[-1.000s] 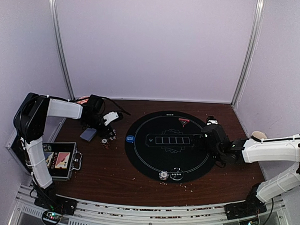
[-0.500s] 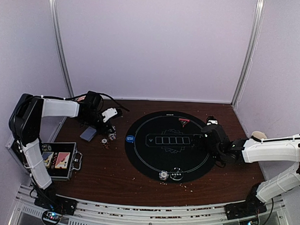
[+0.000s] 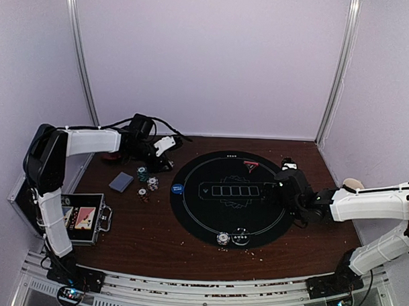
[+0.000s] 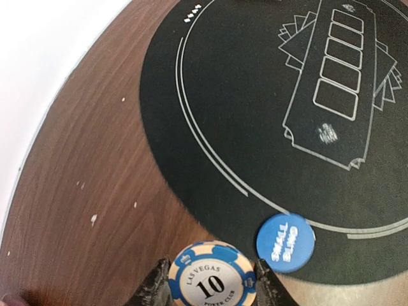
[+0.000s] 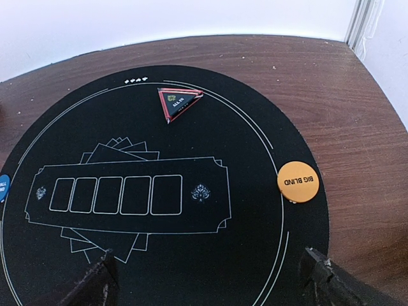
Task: Distribute texas hold em gaming equipment
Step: Pick up the pile of poker chips from the pile of poker chips, then place the poker chips pile at the big blind area.
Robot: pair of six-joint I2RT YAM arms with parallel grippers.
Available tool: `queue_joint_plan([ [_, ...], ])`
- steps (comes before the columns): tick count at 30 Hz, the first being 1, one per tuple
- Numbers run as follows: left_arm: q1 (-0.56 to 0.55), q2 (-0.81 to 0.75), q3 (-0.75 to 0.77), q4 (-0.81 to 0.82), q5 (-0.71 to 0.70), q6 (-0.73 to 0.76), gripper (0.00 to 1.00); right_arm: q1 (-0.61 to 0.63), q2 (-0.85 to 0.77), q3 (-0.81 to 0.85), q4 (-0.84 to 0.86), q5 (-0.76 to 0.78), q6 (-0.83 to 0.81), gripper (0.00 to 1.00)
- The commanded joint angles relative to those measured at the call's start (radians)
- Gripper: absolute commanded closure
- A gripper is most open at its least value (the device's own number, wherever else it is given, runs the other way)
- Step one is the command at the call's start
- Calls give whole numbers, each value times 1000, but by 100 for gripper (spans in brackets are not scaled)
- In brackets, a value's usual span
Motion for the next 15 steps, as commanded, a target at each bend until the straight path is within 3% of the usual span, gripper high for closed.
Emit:
queue_joint_plan([
  [1,-24,95,103,-9,-24,-54,69,6,-1,7,7,15,-8,0],
  [15,-110,213,195,-36,-87,-102,69,6,-25,1,8,9,-8,0],
])
